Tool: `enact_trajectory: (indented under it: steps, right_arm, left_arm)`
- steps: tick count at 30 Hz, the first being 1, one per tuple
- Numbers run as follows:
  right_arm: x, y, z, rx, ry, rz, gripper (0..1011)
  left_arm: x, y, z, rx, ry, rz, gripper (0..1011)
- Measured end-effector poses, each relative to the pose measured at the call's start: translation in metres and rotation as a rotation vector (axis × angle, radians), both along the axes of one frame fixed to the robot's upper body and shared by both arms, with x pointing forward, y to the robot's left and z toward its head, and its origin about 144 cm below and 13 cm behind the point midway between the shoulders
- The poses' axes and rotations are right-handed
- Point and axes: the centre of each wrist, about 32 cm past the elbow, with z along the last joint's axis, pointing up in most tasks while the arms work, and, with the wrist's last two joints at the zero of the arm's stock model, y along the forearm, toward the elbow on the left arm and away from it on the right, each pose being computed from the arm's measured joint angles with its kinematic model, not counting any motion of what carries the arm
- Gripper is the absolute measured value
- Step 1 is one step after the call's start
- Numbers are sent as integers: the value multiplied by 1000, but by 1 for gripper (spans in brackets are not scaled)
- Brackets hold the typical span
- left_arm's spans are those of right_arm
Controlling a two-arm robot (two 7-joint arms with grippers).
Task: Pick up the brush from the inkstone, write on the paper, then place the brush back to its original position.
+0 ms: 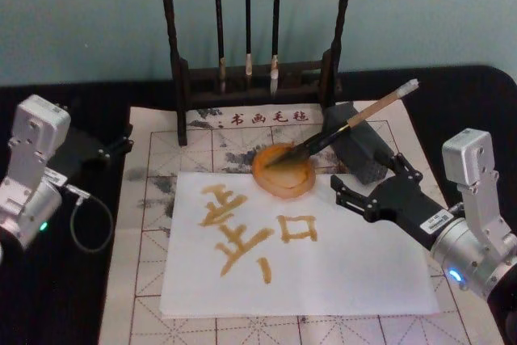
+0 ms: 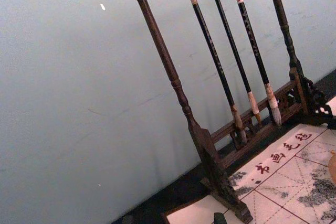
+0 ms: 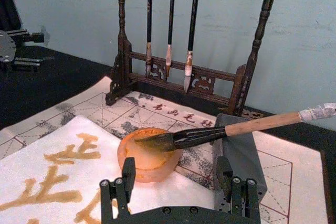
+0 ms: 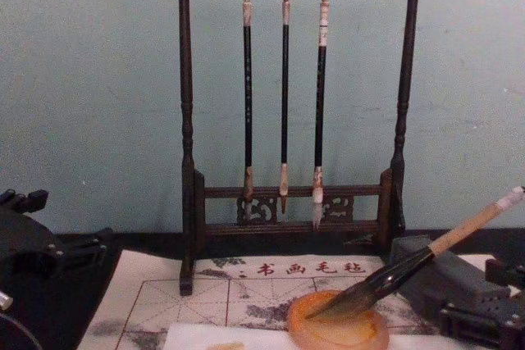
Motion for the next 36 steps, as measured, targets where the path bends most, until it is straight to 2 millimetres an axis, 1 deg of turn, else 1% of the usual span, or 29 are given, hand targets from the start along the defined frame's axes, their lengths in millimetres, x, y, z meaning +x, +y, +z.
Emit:
enact_trajectory:
  steps: [36]
  right_arm:
    - [0,0,0,1,-2,-1,1000]
  left_arm:
    - [0,0,0,0,0,0,1001]
